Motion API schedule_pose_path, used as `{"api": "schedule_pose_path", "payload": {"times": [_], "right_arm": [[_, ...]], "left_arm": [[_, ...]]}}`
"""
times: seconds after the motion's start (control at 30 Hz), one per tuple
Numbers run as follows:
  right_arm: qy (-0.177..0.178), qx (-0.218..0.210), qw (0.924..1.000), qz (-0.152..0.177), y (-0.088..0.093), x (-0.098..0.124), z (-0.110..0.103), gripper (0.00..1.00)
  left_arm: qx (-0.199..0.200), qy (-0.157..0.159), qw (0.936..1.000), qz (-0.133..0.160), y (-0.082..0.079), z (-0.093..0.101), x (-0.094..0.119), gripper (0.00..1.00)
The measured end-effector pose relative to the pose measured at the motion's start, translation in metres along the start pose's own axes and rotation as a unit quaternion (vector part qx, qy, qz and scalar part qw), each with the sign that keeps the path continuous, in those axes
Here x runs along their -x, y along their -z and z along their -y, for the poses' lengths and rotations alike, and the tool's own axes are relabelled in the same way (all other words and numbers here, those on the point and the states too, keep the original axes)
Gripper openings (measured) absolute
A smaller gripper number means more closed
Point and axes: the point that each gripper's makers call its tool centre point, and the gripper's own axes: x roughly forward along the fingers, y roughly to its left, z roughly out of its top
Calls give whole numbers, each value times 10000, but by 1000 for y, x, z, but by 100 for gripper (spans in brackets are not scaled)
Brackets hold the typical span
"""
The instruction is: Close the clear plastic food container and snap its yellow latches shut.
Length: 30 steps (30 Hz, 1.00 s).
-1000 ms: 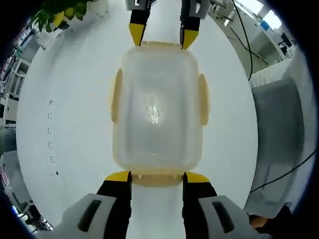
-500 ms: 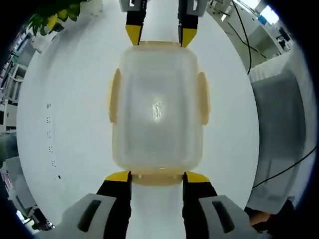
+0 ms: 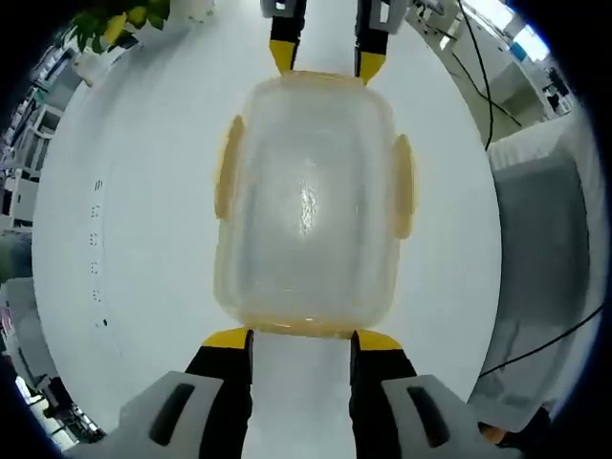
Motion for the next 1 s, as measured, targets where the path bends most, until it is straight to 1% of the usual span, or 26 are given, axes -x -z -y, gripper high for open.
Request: {"api": "schedule_pose_path", "payload": {"times": [0.03,0.07,0.1,0.17,0.2,0.27,0.33,0.37,0.4,0.43,0.47,0.5,0.53,0.57,0.6,0.63,0.67,0.7,0.73,0.77,0.8,0.83,0.87,0.9,0.93,1.0], "right_arm": [[-33,-153,9999,-32,4,-1,1,38],[-29,-454,9987,-223,16,-1,3,38],[42,-770,9960,-444,27,1,4,39],[150,-1233,9904,-601,45,0,13,40],[170,-1480,9872,-574,50,1,15,41],[129,-2418,9691,-458,62,4,16,44],[19,-3322,9432,-26,60,11,19,46],[-70,-3822,9233,366,53,17,20,47],[-85,-4123,9082,720,46,22,26,48],[-117,-4433,8897,1084,38,28,30,49],[-255,-4879,8578,1595,26,37,35,50],[-409,-5151,8346,1910,17,43,36,49],[-574,-5366,8136,2165,9,48,37,47],[-847,-5607,7866,2445,-2,54,35,46],[-1014,-5709,7711,2632,-11,58,35,44],[-1024,-5667,7730,2661,-13,58,35,43],[-1003,-5541,7815,2687,-18,56,33,42],[-980,-5538,7846,2611,-19,53,32,41],[-1000,-5541,7857,2562,-23,50,30,39],[-1043,-5506,7881,2546,-27,48,27,37],[-1153,-5475,7904,2495,-32,45,23,36],[-1210,-5464,7919,2443,-35,43,22,36],[-1251,-5427,7961,2367,-37,40,19,36],[-1262,-5444,7965,2310,-38,37,18,36],[-1284,-5457,7970,2247,-39,35,16,35],[-1282,-5387,8051,2128,-39,32,14,35]], "left_arm": [[40,56,10000,31,3,2,0,33],[207,285,9992,183,6,9,-3,34],[500,435,9974,299,10,13,-4,35],[1150,608,9905,453,17,17,-5,39],[1534,732,9837,582,22,19,-4,41],[2200,960,9665,914,28,21,0,46],[2604,971,9500,1421,26,14,8,46],[2825,1018,9359,1844,21,11,16,45],[3036,1085,9232,2092,17,10,22,45],[3240,1151,9098,2323,13,8,28,45],[3475,1146,8894,2739,7,1,38,45],[3640,1143,8731,3036,2,-4,45,44],[3949,1185,8508,3257,-1,-9,51,43],[4180,1208,8376,3304,-1,-11,52,41],[4520,1129,8240,3223,2,-17,49,38],[4648,1074,8206,3147,5,-18,48,34],[4863,871,8195,2905,11,-22,41,26],[4993,815,8137,2864,13,-23,39,20],[5553,1027,7825,2622,13,-18,35,19],[5763,1191,7639,2650,9,-17,36,21],[6019,1494,7343,2761,0,-15,38,22],[6220,1574,7136,2811,-4,-18,39,22],[6247,1568,7085,2882,-7,-20,39,22],[6267,1482,7094,2864,-7,-22,38,21],[6270,1455,7119,2810,-8,-22,36,21],[6259,1447,7188,2657,-10,-18,32,21]]}}
